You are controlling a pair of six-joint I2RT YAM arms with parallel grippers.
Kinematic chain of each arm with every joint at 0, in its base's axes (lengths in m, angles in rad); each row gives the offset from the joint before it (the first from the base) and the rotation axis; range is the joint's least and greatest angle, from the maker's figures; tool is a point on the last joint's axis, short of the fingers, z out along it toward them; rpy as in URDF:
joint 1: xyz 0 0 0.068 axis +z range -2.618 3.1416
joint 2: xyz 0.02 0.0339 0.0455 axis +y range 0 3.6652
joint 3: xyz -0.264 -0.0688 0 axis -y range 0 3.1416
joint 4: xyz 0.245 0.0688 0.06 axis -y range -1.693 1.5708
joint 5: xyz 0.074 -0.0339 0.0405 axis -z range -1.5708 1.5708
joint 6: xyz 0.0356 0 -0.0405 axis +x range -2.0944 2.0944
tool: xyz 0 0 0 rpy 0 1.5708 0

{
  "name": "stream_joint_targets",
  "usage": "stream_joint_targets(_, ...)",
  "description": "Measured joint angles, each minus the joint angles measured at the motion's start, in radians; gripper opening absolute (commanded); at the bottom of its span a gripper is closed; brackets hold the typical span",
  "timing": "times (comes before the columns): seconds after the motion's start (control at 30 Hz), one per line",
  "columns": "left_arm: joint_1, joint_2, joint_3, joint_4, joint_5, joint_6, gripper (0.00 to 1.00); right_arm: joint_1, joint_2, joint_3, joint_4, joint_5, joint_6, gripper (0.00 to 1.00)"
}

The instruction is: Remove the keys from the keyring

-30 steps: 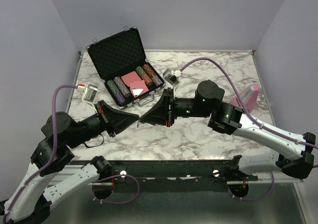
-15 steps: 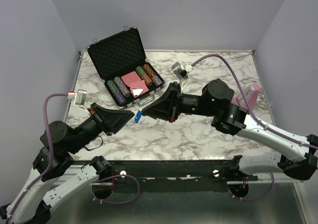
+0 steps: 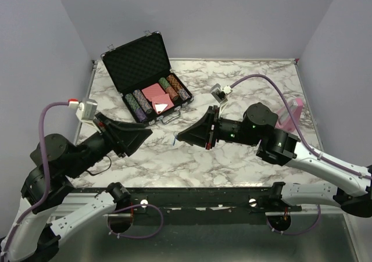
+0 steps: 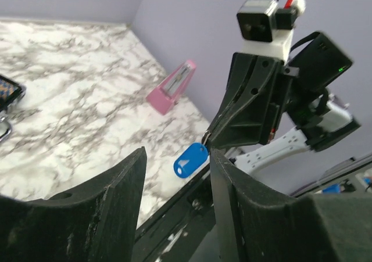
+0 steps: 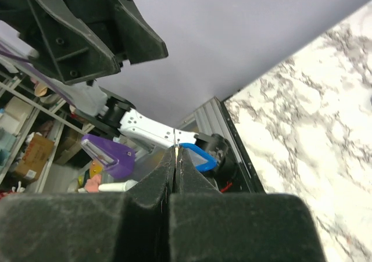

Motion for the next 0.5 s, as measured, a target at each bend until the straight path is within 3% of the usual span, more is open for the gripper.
stream_joint_targets(0.13,0.000,0.068,0.031,-0.068,0.024,0.080,0.54,0.000,-0.035,-0.053,-0.026,0.033,0.020,0.01)
stream_joint_targets(0.3,0.000,0.068,-0.047,-0.030,0.109,0.109,0.53,0.000,-0.057,-0.082,-0.031,0.043,0.034,0.01)
stream_joint_targets(0.4,0.000,0.075,-0.062,-0.005,0.153,0.106,0.43,0.000,-0.060,-0.082,-0.033,0.043,0.032,0.01)
stream_joint_targets(0.5,0.000,0.081,-0.074,0.051,0.205,0.092,0.39,0.000,-0.056,-0.075,-0.040,0.027,0.024,0.01)
